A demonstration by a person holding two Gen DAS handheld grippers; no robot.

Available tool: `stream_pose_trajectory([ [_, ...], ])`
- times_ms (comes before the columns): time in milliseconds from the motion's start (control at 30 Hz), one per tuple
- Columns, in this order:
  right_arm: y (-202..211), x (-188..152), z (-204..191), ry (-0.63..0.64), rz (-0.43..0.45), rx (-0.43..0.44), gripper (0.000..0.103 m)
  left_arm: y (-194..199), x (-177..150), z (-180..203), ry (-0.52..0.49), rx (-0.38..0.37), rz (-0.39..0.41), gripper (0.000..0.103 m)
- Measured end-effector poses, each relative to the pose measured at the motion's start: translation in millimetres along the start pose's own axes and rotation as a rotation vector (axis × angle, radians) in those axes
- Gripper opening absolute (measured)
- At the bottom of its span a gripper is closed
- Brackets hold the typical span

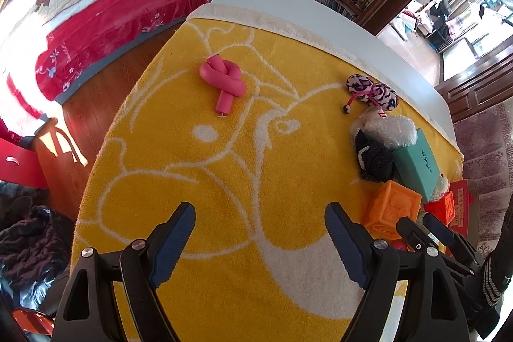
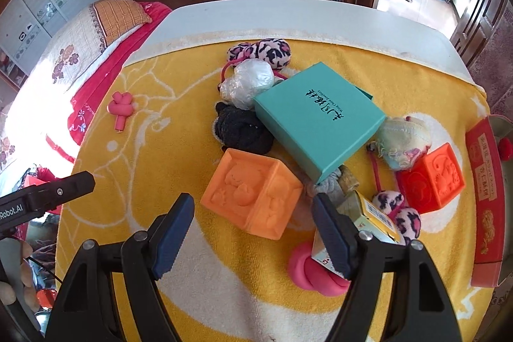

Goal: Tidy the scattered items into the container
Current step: 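Move the left gripper back over the pink knotted rubber toy, then close the left gripper on the pink knotted rubber toy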

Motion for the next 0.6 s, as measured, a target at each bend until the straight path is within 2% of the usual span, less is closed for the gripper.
stream_pose_trajectory([
  [200, -17.5, 3.4, 3.5, -0.025, -0.03, -0.019, 0.079, -14.5, 42.5, -18.4, 0.042, 0.037, 0.053, 0.085],
  [400, -23.3, 6.3, 5.1, -0.033, -0.032, -0.018, 0.08, -40.6, 82.2, -28.6, 0.082, 0.057, 0.057, 0.085],
  [600, -23.3, 6.6, 5.8, -0.03, -0.027, -0.019, 0.081, -64.1, 104.2, -22.4, 0.092, 0.059, 0.05, 0.085],
])
Point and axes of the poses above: each gripper's, at about its wrist camera, not at the fingertips, and y roughly against the way its jaws point, z to its right, x to its top, the point moved 2 cm from there along -y, roughly the way its jaws point, and after that the axes turned 9 degrees about y, right-handed, at the moved point
